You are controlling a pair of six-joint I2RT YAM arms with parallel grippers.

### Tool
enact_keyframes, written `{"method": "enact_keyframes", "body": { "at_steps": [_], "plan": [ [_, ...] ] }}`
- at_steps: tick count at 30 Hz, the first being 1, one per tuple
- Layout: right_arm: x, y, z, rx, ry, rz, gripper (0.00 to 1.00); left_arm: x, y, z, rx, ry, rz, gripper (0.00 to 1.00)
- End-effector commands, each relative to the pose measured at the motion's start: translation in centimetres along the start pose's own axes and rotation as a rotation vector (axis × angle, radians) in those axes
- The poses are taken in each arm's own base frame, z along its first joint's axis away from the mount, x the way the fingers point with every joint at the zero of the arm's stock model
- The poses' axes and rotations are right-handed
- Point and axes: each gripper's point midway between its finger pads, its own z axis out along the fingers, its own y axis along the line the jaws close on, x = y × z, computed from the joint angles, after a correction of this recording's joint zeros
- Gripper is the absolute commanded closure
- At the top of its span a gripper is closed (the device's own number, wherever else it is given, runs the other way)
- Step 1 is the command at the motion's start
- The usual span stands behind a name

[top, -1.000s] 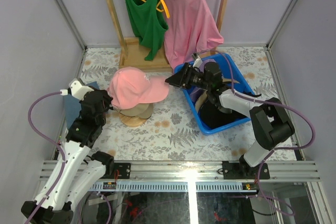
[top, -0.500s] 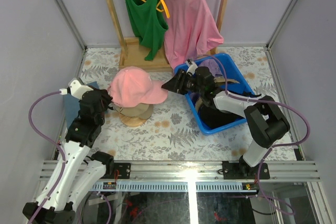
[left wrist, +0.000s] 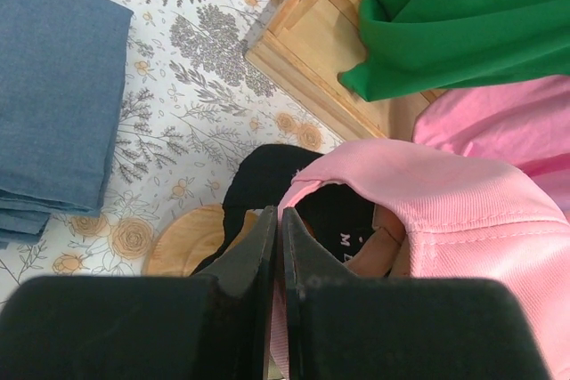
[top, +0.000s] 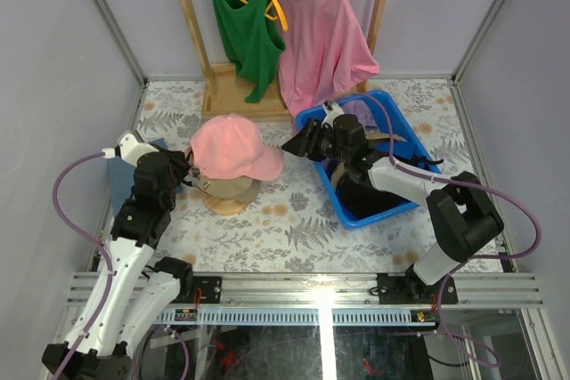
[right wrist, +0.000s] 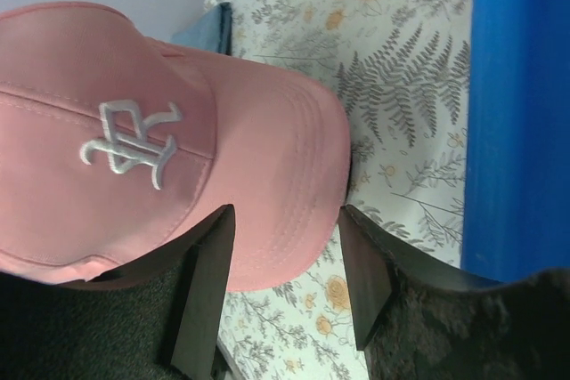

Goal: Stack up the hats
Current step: Stack the hat on the hat, then adjust the bin at the center of the board.

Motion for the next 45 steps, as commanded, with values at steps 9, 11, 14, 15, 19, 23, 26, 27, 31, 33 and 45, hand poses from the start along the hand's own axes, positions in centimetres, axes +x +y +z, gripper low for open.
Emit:
{"method": "enact_keyframes", "body": {
  "at_steps": [9, 11, 14, 15, 19, 23, 26, 27, 31, 33, 45],
  "plan": [
    [0.1, -7.6, 1.0, 0.341, -0.016, -0.153, 0.43, -0.5, -1.2, 0.2, 0.069, 0.005, -0.003, 1.00],
    [-0.4, -9.0, 0.5, 0.416, -0.033, -0.186, 0.44, -0.3, -1.1, 0.2, 0.070, 0.010, -0.003, 1.00],
    [-1.2, -10.9, -0.2, 0.510, -0.054, -0.221, 0.44, -0.3, -0.8, 0.2, 0.065, 0.012, -0.003, 1.00],
    [-1.4, -11.3, -0.5, 0.527, -0.059, -0.223, 0.44, -0.2, -0.7, 0.2, 0.064, 0.013, -0.003, 1.00],
    [-2.2, -13.3, -1.4, 0.585, -0.074, -0.216, 0.44, -0.5, -0.6, 0.0, 0.064, 0.010, -0.006, 1.00],
    [-2.7, -14.7, -2.0, 0.646, -0.072, -0.233, 0.44, -0.5, -0.6, -0.2, 0.069, 0.010, -0.013, 1.00],
    [-2.9, -15.7, -2.6, 0.691, -0.070, -0.240, 0.44, -0.6, -0.8, -0.3, 0.078, 0.011, -0.020, 1.00],
    [-3.0, -15.8, -2.8, 0.699, -0.075, -0.242, 0.44, -0.6, -0.8, -0.3, 0.079, 0.012, -0.021, 1.00],
    [-3.6, -16.6, -3.8, 0.757, -0.091, -0.267, 0.43, -0.6, -0.9, -0.4, 0.083, 0.012, -0.023, 1.00],
    [-4.0, -16.9, -4.3, 0.778, -0.099, -0.274, 0.43, -0.6, -0.8, -0.5, 0.081, 0.012, -0.023, 1.00],
    [-6.0, -11.1, -3.8, 0.557, -0.179, -0.244, 0.42, -0.8, -1.0, -0.8, 0.102, 0.004, -0.054, 1.00]
  ]
}}
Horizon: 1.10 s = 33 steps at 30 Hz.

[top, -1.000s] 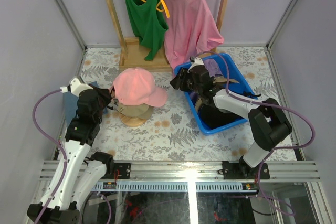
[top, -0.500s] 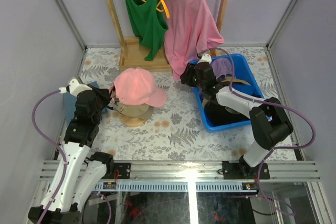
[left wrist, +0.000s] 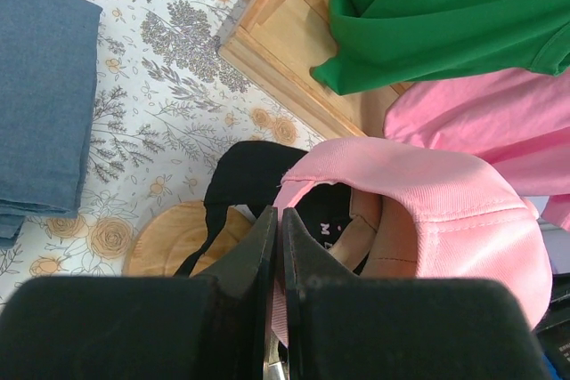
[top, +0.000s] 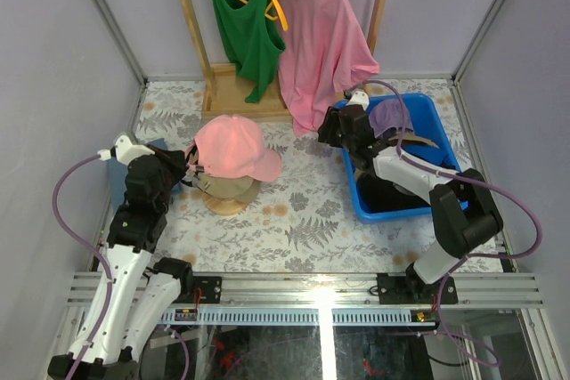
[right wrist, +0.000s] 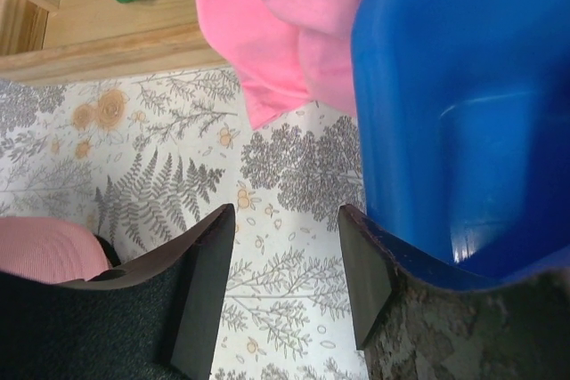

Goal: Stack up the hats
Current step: Adjust the bin at the center of the board.

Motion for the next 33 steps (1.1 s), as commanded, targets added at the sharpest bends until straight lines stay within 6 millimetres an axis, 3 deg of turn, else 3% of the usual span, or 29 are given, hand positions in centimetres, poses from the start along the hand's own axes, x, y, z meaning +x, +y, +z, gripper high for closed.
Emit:
{"method": "enact_keyframes", "body": {
  "at_steps": [1, 7, 14, 27, 33],
  "plan": [
    [1.2, 1.3, -2.2, -0.061, 0.048, -0.010, 0.42, -0.3, -0.3, -0.1, 0.030, -0.019, -0.025, 1.00],
    [1.7, 8.2, -4.6, -0.292, 0.035, 0.028, 0.41, -0.1, -0.7, -0.2, 0.057, -0.014, -0.028, 1.00],
    [3.6, 13.1, -6.1, -0.460, 0.057, 0.108, 0.40, -0.1, -0.6, -0.3, 0.058, -0.013, -0.014, 1.00],
    [6.7, 14.6, -6.0, -0.600, 0.104, 0.341, 0.37, 0.3, -0.1, 0.3, 0.037, 0.000, 0.005, 1.00],
    [8.3, 14.1, -5.5, -0.630, 0.102, 0.433, 0.29, 0.4, 0.4, 0.4, 0.021, 0.003, 0.010, 1.00]
  ]
}}
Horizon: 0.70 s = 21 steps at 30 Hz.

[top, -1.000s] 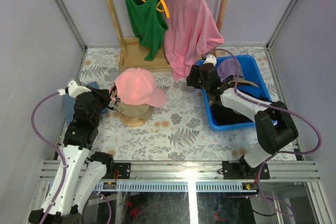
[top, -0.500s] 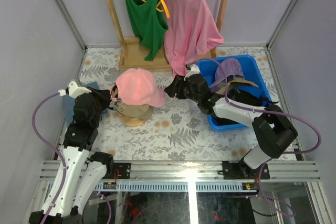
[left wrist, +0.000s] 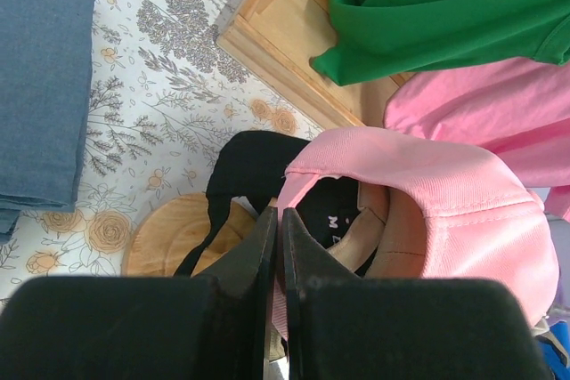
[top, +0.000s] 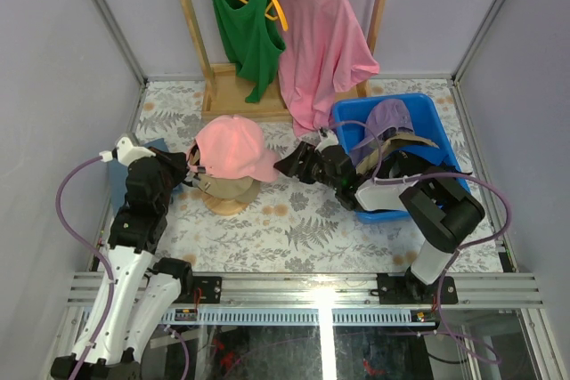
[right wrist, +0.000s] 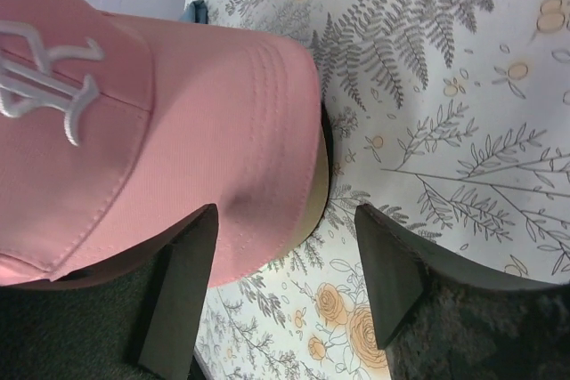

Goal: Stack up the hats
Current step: Adjust the bin at the center of the board.

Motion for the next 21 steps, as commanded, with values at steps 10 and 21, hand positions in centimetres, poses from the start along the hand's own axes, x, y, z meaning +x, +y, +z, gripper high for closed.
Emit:
{"method": "enact_keyframes", "body": {
  "at_steps": [10, 21],
  "plan": [
    [-0.8, 3.3, -0.7, -0.275, -0.126, 0.193, 0.23, 0.4, 0.6, 1.0, -0.004, 0.010, 0.019, 1.00],
    [0.0, 4.3, -0.2, -0.359, -0.112, 0.261, 0.13, 0.4, 0.6, 1.1, -0.003, 0.014, 0.022, 1.00]
  ]
}}
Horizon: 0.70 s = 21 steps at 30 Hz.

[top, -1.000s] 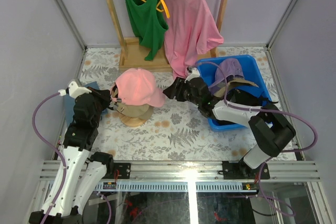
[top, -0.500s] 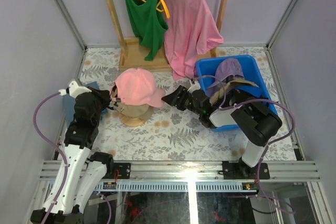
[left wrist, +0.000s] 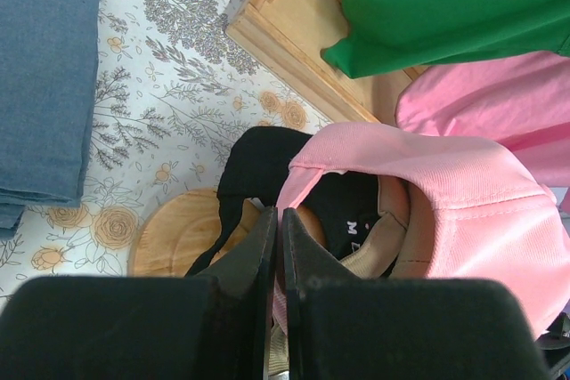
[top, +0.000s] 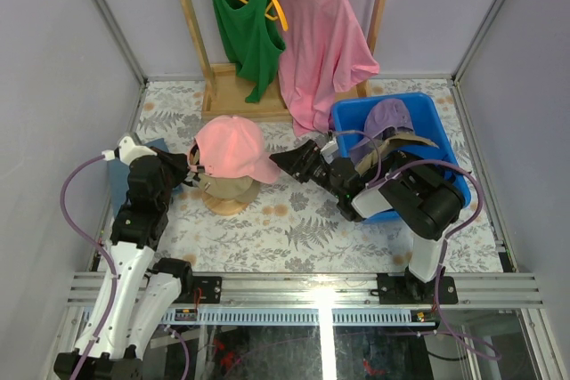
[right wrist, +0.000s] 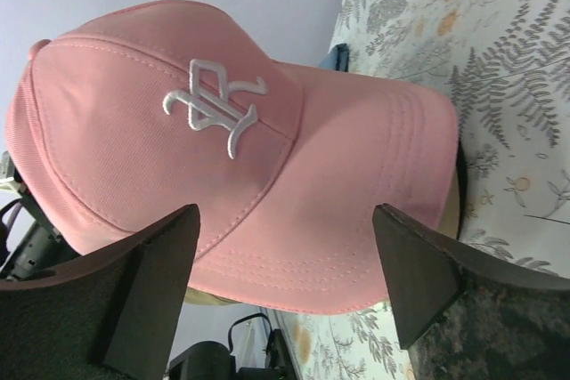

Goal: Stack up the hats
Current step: Adjust the bin at the center of the board.

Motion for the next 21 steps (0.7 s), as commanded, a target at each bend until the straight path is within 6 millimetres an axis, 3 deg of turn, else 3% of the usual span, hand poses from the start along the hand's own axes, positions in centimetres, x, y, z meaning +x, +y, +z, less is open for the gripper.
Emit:
{"method": "enact_keyframes", "body": {
  "at_steps": [1, 4, 9, 15, 17, 21],
  "plan": [
    [0.9, 0.7, 0.2, -0.057, 0.004, 0.024, 0.10, -0.3, -0.2, 0.3, 0.021, -0.014, 0.021, 1.00],
    [0.7, 0.4, -0.7, -0.022, -0.018, -0.005, 0.00, -0.3, -0.1, 0.2, 0.018, -0.015, 0.023, 1.00],
    [0.6, 0.6, -1.8, 0.060, -0.034, -0.109, 0.00, -0.1, 0.1, 0.3, 0.014, -0.014, 0.014, 1.00],
    [3.4, 0.0, -2.1, 0.176, -0.028, -0.245, 0.01, -0.4, -0.2, 0.1, 0.029, -0.020, 0.000, 1.00],
    [4.0, -0.7, -2.1, 0.225, -0.045, -0.280, 0.01, -0.5, -0.2, 0.0, 0.030, -0.022, 0.000, 1.00],
    [3.5, -4.3, -3.3, 0.345, -0.129, -0.350, 0.01, -0.6, -0.5, -0.2, 0.045, -0.027, -0.003, 1.00]
  ]
}}
